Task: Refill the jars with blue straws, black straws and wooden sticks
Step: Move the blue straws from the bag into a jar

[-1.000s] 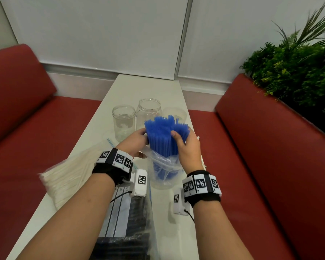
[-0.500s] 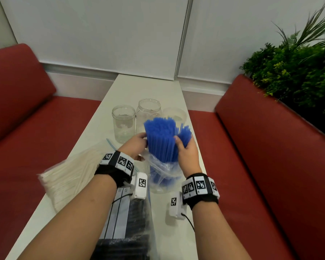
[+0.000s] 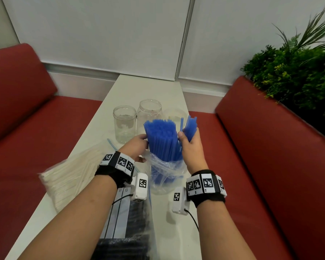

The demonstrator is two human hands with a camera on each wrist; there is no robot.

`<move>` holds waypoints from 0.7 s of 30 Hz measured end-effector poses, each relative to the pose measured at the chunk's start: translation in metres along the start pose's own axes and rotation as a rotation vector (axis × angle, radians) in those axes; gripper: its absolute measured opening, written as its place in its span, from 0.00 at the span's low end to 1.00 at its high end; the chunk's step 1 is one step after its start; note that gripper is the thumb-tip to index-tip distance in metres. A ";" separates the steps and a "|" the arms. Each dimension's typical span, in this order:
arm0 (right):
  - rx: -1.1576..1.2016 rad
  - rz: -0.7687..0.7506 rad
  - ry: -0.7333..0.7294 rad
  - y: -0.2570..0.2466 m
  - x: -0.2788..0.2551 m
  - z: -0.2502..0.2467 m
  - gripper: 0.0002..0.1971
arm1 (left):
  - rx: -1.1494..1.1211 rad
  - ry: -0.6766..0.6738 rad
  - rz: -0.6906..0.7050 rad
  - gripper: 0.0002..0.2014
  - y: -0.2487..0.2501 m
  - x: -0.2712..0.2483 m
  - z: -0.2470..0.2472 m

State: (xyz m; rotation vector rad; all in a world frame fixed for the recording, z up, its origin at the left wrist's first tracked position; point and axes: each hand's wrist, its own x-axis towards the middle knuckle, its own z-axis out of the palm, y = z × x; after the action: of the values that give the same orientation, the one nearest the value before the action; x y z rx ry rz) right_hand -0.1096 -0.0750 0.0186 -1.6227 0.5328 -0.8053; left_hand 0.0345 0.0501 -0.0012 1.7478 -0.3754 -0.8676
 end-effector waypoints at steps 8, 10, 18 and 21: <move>0.139 -0.120 0.025 -0.036 0.022 -0.005 0.03 | -0.044 -0.002 -0.018 0.18 -0.001 -0.001 -0.005; 0.088 -0.072 -0.013 -0.032 0.016 -0.003 0.04 | -0.048 -0.005 -0.014 0.18 -0.002 -0.003 -0.003; 0.240 -0.294 -0.065 -0.121 0.042 -0.025 0.03 | -0.050 -0.012 0.004 0.23 -0.001 -0.002 -0.006; 0.155 -0.290 -0.109 -0.120 0.047 -0.017 0.05 | -0.058 -0.006 0.008 0.22 -0.003 -0.003 -0.006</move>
State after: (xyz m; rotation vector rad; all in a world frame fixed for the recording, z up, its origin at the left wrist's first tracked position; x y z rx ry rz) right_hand -0.1016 -0.0956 0.1464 -1.6088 0.1539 -0.9406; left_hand 0.0364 0.0565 -0.0019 1.6899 -0.3580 -0.8701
